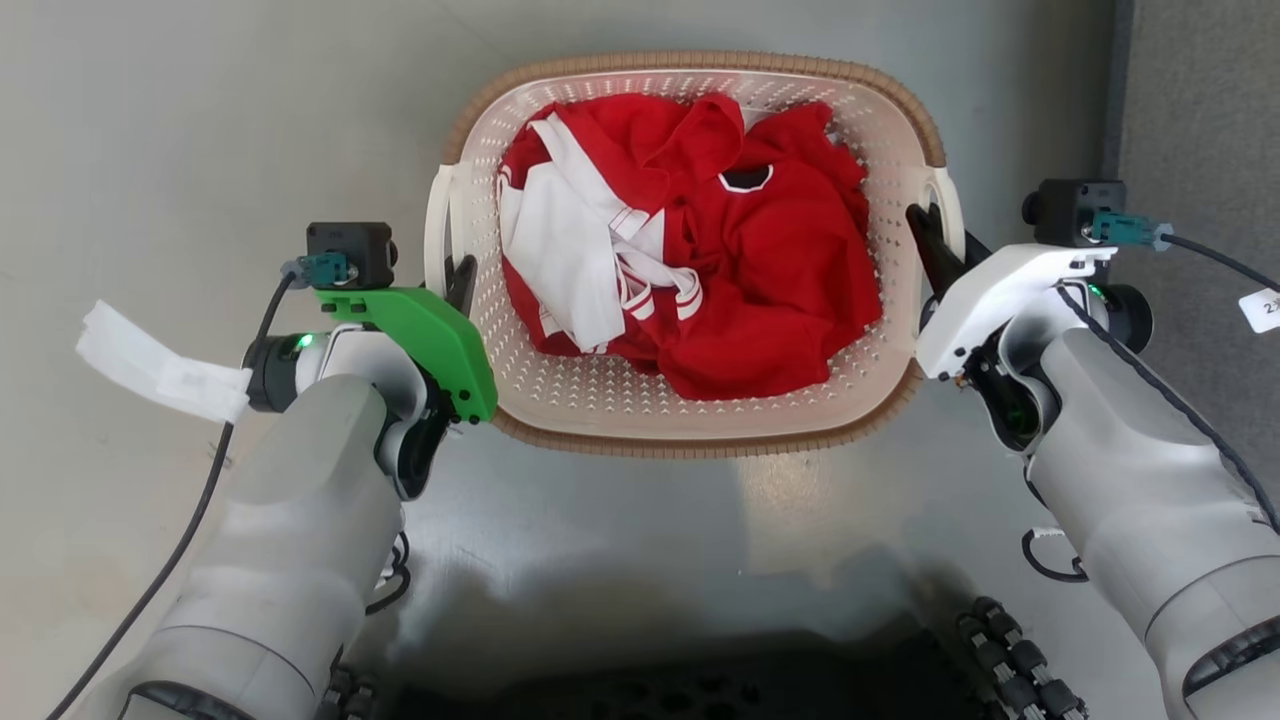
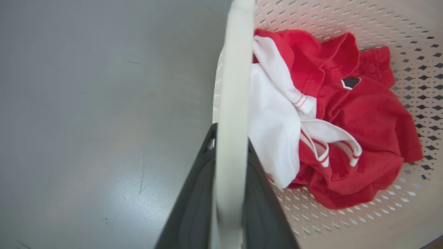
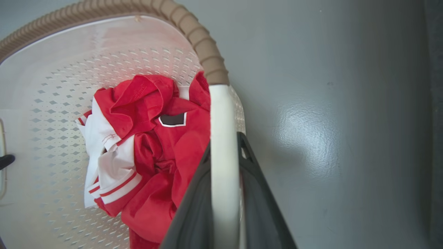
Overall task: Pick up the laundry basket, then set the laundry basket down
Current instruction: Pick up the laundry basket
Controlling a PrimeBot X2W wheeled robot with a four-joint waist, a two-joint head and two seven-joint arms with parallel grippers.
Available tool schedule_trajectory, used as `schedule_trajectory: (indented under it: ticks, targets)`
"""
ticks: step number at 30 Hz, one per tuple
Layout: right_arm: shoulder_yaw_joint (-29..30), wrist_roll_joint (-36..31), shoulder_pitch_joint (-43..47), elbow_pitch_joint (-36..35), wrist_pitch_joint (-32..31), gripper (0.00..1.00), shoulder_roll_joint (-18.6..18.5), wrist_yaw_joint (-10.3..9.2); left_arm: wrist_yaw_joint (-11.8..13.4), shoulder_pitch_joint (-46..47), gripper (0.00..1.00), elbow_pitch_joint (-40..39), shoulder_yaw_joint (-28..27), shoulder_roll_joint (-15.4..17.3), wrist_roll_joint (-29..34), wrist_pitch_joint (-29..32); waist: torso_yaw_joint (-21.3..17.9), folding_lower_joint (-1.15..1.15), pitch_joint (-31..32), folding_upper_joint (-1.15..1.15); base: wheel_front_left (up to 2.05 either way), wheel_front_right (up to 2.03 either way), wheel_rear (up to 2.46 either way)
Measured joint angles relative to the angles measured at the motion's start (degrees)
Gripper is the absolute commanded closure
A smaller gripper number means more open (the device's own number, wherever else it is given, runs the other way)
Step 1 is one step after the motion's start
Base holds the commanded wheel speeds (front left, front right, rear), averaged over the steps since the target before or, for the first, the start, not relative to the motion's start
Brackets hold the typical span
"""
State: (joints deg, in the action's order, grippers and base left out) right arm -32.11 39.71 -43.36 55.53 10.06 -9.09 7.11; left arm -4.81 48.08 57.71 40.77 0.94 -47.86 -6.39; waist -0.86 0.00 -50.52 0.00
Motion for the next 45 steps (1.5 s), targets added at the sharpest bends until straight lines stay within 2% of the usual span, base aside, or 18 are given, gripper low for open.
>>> schedule_trajectory:
  ticks: [12,45]
  targets:
    - [-3.61,3.08,0.5,2.3,-0.89,1.0,0.76,0.0,-0.73,-1.99,1.0,3.38,1.37,-0.08,-2.99,-0.11,-0.36,-0.01,6.35,0.0,0.0,0.0,0.0]
    - [-10.61,9.75,7.79,7.78,-13.05,1.0,3.28,-0.11,-2.01,-12.74,1.0,7.45,6.16,-0.02,-11.95,10.46,-1.61,-0.01,30.74,0.0,0.0,0.0,0.0]
